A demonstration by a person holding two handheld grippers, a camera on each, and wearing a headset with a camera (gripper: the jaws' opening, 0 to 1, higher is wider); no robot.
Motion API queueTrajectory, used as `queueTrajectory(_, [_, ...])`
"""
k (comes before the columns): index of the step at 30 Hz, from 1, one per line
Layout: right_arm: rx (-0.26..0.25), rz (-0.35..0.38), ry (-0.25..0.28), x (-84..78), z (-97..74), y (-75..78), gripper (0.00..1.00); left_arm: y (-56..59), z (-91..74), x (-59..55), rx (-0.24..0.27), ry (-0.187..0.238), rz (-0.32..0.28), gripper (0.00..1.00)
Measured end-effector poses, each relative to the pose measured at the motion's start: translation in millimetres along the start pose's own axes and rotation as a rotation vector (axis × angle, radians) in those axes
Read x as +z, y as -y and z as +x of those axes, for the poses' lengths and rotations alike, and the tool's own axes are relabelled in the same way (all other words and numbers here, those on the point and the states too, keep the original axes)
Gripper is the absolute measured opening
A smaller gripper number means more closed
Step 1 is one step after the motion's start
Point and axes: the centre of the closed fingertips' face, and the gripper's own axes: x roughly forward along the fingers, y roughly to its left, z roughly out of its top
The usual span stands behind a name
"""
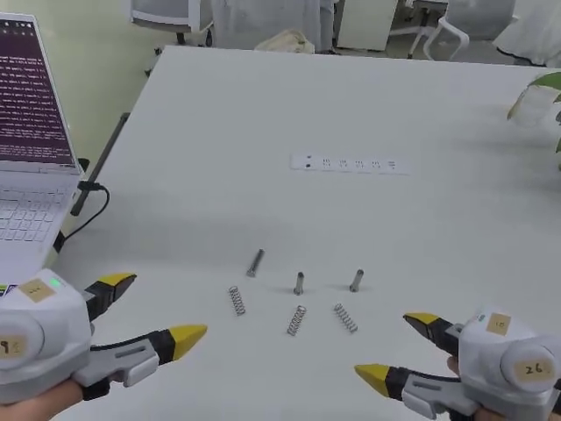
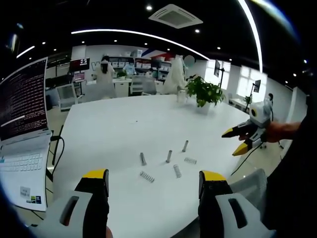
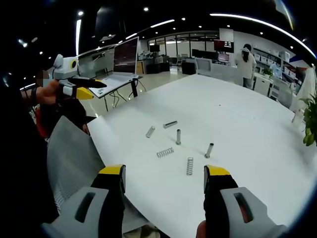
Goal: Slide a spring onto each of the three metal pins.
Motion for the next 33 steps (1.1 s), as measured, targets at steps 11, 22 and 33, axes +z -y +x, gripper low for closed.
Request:
queueTrajectory(11, [-0.002, 0.005, 0.0, -2.1, -0.4, 0.3, 0.62, -0.7, -0.4, -1.3, 0.002, -0.004, 0.001, 0.71])
queueTrajectory(22, [-0.002, 0.007, -0.002, -2.6, 0.1, -0.9, 0.62, -1.2, 1.4, -0.8, 0.001, -0.003, 0.001, 0.71])
queueTrajectory(33, [-0.003, 0.006, -0.008, -2.3, 0.0, -0.3, 0.62, -4.9, 4.6, -2.1, -0.002, -0.008, 0.004, 0.7])
